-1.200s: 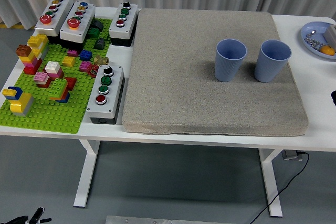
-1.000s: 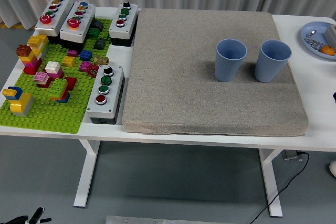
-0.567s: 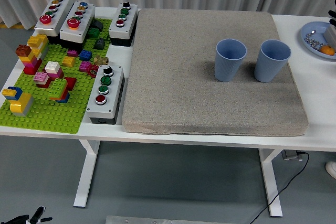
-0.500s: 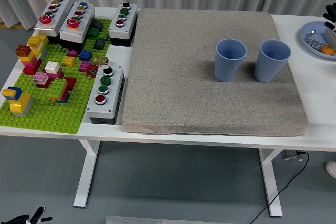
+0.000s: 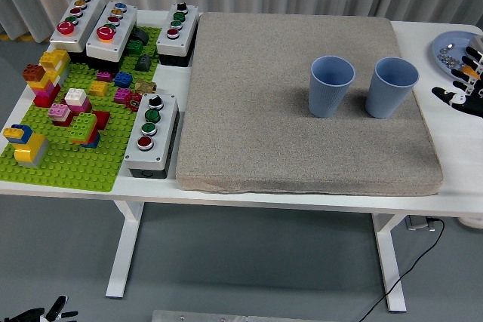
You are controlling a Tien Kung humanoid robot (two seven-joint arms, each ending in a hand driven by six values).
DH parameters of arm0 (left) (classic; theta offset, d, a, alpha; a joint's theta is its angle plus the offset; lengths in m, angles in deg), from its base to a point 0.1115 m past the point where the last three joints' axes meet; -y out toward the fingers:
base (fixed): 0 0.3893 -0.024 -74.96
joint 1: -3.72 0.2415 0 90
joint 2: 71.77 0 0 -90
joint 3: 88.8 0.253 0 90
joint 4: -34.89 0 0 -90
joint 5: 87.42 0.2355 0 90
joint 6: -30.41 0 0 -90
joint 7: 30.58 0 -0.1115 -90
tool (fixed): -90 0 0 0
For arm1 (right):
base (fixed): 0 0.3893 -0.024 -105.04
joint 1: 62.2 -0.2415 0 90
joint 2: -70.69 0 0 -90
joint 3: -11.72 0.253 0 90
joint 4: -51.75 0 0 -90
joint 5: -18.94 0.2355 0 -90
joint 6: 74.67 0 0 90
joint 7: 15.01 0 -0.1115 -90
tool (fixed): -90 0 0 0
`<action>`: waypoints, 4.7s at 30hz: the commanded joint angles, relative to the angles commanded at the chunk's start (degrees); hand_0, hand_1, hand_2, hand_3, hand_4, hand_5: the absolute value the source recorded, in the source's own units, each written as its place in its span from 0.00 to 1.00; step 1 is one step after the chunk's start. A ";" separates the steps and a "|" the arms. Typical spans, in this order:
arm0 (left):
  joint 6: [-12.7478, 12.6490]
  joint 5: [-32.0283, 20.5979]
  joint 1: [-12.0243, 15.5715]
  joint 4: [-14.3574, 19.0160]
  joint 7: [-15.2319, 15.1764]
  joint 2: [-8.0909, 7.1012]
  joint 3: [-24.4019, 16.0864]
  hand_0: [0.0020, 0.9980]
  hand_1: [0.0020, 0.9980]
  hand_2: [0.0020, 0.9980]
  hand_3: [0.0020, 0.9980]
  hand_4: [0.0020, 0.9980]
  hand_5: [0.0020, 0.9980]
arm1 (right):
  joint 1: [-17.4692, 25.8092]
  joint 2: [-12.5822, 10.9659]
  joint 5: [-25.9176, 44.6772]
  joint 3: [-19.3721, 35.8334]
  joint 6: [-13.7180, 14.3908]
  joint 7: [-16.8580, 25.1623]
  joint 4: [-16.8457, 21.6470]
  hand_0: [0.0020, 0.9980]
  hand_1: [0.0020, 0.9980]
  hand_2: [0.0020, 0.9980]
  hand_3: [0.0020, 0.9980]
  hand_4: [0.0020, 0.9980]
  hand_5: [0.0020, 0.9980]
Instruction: Pick cup pour cup place
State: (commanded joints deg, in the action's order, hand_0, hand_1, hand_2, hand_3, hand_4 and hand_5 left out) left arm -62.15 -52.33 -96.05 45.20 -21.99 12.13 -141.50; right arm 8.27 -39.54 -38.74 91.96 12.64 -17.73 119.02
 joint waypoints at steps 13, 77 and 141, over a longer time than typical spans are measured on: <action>0.17 -0.52 -0.16 0.00 0.07 0.20 1.06 0.71 0.70 0.75 0.64 0.51 0.98 | 1.89 2.86 -0.09 -1.74 1.07 1.16 -1.73 0.94 0.90 1.00 1.00 0.89 0.25; 0.74 -2.24 -1.05 0.00 -0.11 0.42 4.11 0.71 0.70 0.74 0.64 0.51 0.98 | -5.40 8.96 2.92 -8.43 2.59 7.03 -13.20 0.92 0.89 1.00 1.00 0.86 0.24; 0.87 -3.07 -1.71 0.00 -0.51 0.58 5.28 0.71 0.70 0.75 0.64 0.51 0.98 | -8.20 9.95 2.71 -8.70 2.51 7.67 -16.39 0.92 0.89 1.00 1.00 0.85 0.25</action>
State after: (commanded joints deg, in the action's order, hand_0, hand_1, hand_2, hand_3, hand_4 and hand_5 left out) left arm -61.29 -55.39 -97.76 45.20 -22.50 12.70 -136.22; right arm 0.07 -29.59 -36.02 83.26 15.15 -10.06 102.63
